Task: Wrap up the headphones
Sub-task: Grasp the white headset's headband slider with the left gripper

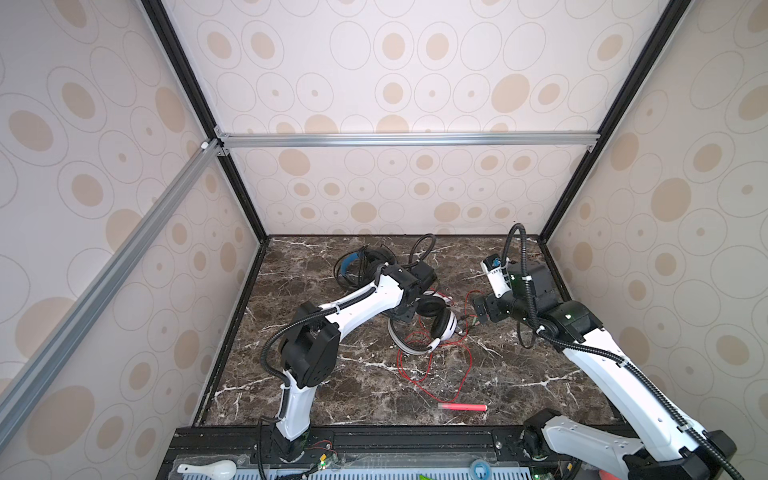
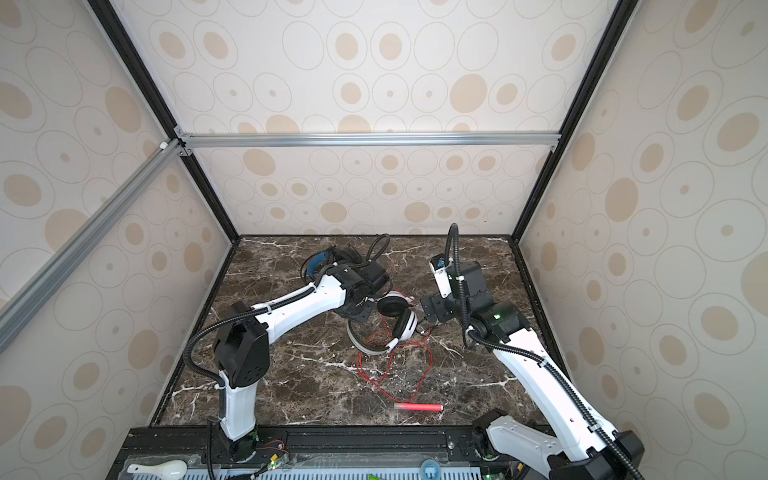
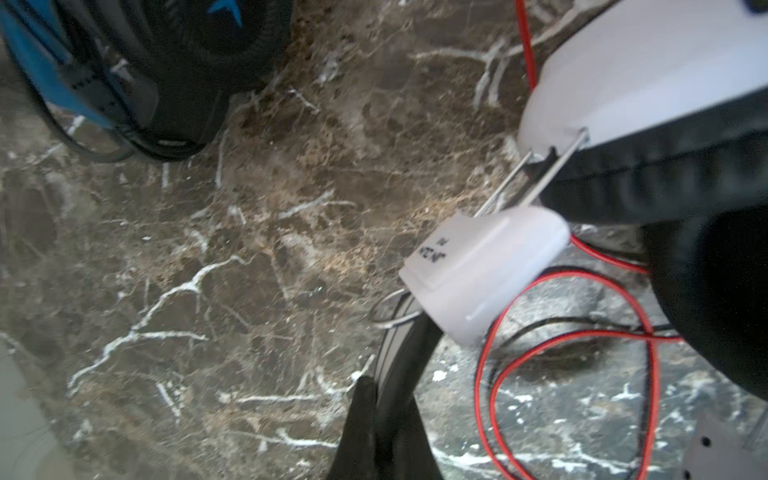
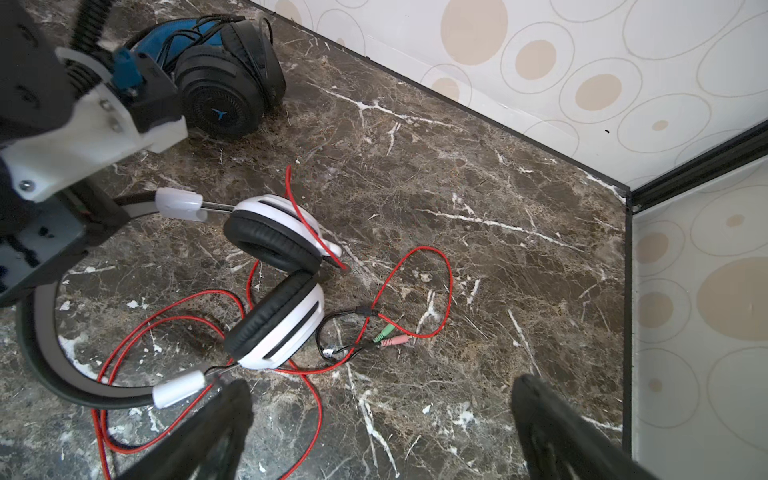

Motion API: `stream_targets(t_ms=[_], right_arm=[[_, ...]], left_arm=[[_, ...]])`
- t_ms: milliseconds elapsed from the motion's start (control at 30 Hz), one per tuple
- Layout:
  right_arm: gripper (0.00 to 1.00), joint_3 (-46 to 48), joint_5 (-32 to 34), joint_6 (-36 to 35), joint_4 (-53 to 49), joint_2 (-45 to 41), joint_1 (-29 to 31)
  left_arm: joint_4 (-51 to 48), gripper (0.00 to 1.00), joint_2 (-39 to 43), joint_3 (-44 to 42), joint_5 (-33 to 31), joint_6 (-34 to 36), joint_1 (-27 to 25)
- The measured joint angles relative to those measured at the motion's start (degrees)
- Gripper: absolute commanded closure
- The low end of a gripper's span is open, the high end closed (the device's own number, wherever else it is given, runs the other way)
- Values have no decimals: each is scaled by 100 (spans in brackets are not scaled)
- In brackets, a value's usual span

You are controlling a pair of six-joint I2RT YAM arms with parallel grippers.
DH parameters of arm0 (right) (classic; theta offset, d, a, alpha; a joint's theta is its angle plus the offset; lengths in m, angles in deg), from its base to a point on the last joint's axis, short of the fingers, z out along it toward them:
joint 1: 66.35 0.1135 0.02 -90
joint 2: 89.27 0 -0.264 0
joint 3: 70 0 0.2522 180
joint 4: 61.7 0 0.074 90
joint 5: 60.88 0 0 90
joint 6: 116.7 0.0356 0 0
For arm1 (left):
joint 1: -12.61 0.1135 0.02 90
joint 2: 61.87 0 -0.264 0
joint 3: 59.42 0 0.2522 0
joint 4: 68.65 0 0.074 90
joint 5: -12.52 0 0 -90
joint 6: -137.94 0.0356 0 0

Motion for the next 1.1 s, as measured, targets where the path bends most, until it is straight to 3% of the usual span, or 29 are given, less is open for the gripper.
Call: stream_targets(t_ms=[233,567,633,800,1100], right_arm=[[0,-162,-247,151,-20,352,-4],[4,-197,-1604,367,286,1508,-4],[14,-225,-1886,422,387,1836,-4],[25,-748,-2389,625,450,2605,-4],[30,-1753,-2811,966,564,3873,-4]], left_arm=[[-70,100,643,-452,-289,177,7],[505,100,745,-944,-120,269,13],[608,100,758,-951,-87,339,9],[848,100,905,-1106,-39,479,-22],[1176,100,1025,-1268,72,634,-81]])
